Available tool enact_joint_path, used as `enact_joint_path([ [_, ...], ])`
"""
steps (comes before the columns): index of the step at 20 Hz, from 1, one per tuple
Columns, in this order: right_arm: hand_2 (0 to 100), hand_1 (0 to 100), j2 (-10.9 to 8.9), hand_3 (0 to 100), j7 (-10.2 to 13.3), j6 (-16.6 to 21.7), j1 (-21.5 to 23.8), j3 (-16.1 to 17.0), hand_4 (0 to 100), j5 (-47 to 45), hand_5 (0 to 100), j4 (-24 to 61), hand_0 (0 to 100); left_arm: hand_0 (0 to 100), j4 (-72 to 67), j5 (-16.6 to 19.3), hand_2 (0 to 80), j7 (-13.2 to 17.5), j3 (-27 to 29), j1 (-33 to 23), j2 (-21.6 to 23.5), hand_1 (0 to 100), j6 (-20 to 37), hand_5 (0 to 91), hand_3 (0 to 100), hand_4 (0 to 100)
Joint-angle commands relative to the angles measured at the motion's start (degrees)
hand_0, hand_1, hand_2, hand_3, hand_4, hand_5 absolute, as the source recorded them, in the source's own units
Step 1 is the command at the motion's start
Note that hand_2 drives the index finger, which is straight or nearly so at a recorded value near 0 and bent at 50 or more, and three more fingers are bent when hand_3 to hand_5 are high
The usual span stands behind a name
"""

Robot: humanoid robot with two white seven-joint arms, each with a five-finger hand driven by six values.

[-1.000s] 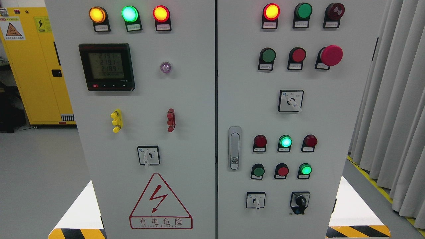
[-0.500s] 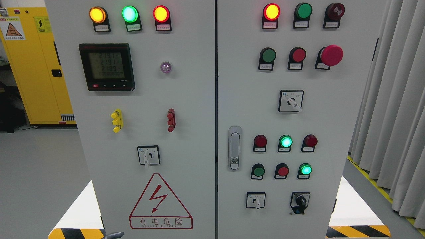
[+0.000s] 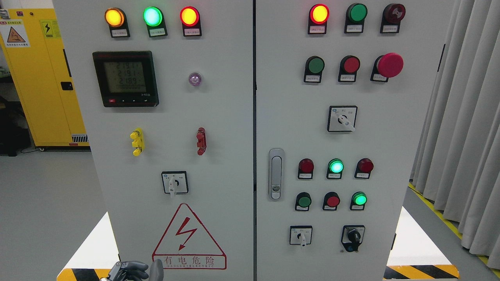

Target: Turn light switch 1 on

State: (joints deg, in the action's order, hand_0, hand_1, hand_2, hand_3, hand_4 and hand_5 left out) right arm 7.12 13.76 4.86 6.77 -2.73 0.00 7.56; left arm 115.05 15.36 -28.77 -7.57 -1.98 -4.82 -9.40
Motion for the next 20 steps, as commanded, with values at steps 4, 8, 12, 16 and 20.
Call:
enact_joint_path([
  [4,4,50,0.00,0,-0.05,-0.02,-0.01,0.00,0,-1.67,0,0.00,0,0,-0.52,-0.50,66.0,-1.29,-1.92,4.96,-1.59,60,-2.64,65.5,73,73],
  [8,4,50,0.00,0,0.03,-0.02,-0.01,0.00,0,-1.67,0,0.00,0,0,-0.70,-1.29,65.7,-1.47,-1.83,6.73,-1.77,61,-5.10,66.0,74,73],
  [12,4,50,0.00,0,0.03,-0.02,-0.01,0.00,0,-1.67,0,0.00,0,0,-0.96,-3.76,62.4,-1.55,-1.74,7.96,-1.86,61,-7.12,66.0,74,73],
  [16,4,50,0.00,0,0.03,-0.02,-0.01,0.00,0,-1.67,0,0.00,0,0,-2.02,-3.58,62.4,-2.52,-1.66,10.06,-2.21,62,-8.52,66.0,74,73],
  [20,4,50,0.00,0,0.03,-0.02,-0.01,0.00,0,-1.67,0,0.00,0,0,-2.11,-3.41,62.2,-2.96,-1.74,11.82,-2.30,64,-10.99,68.2,75,73],
])
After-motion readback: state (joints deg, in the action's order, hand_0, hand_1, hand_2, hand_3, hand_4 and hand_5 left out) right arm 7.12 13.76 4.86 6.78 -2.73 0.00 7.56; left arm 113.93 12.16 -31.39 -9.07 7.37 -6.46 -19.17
